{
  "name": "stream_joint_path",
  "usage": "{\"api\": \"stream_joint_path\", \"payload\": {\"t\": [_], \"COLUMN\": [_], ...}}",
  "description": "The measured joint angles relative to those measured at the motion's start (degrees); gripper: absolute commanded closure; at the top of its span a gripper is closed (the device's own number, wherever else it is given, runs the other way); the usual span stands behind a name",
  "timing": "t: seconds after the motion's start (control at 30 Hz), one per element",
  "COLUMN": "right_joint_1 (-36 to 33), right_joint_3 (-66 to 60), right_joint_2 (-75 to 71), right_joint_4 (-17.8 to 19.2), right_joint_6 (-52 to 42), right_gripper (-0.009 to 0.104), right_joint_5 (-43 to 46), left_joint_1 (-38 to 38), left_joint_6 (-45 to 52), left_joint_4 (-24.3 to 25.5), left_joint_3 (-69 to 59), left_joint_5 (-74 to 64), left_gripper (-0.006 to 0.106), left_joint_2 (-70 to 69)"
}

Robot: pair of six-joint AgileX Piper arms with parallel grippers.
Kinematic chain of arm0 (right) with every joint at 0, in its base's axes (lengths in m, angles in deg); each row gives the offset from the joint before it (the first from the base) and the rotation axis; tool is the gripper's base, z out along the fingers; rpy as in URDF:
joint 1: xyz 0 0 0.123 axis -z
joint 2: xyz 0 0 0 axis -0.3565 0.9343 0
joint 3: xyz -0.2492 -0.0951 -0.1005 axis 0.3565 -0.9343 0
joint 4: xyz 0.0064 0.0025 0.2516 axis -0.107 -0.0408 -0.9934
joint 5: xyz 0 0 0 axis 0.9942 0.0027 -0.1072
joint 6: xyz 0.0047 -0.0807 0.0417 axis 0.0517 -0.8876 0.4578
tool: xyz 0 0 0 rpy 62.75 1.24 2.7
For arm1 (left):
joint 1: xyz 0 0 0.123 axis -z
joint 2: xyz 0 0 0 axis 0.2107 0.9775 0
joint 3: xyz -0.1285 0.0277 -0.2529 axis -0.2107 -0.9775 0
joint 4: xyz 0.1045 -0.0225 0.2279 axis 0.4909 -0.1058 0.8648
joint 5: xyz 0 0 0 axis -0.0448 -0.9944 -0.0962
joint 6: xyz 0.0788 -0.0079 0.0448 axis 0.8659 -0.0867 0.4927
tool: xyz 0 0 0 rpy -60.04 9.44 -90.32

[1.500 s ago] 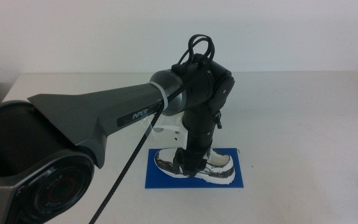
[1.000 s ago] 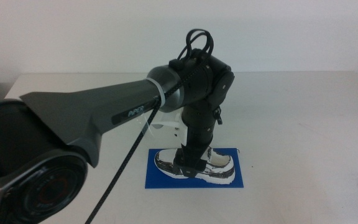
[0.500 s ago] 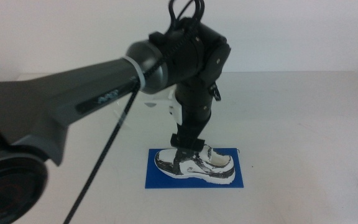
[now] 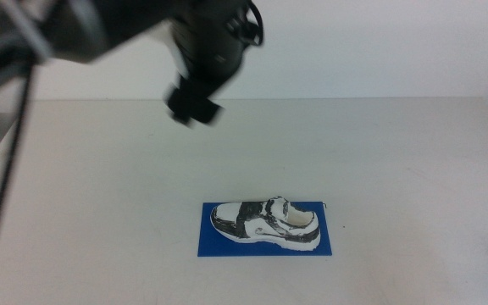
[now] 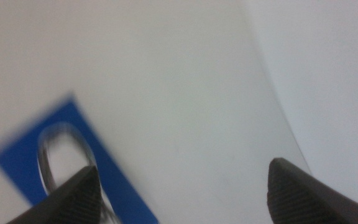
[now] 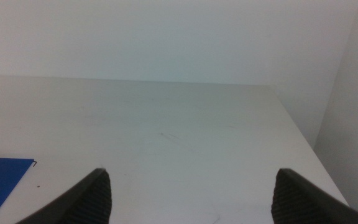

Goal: Use one arm to grab the shoe from the table and place it on the mat.

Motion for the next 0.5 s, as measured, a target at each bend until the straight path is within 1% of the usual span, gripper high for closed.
{"api": "stream_joint_path", "payload": {"t": [0.1,0.2,0.3,0.4,0.5], "right_joint_1": [0.0,0.0,0.0,0.0,0.0], "right_joint_3": [0.0,0.0,0.0,0.0,0.0], "right_joint_2": [0.0,0.0,0.0,0.0,0.0], "right_joint_4": [0.0,0.0,0.0,0.0,0.0], "right_joint_6": [0.0,0.0,0.0,0.0,0.0], "right_gripper": [0.029,0.029,0.029,0.029,0.029], "right_joint_5": [0.0,0.0,0.0,0.0,0.0], "left_joint_1": [0.0,0.0,0.0,0.0,0.0], "left_joint_6": [13.88,26.93,37.58,47.13,56.16], "left_joint_4": [5.61,9.86,13.91,17.16,18.26], "left_joint_3": [0.0,0.0,0.0,0.0,0.0], "left_joint_5": [-0.16,-0.37,-0.36,-0.41,-0.62], "left_gripper": [0.011,0.011,0.011,0.011,0.011], "left_joint_2": [-3.09,-5.95,-9.21,-12.7,-16.4]}}
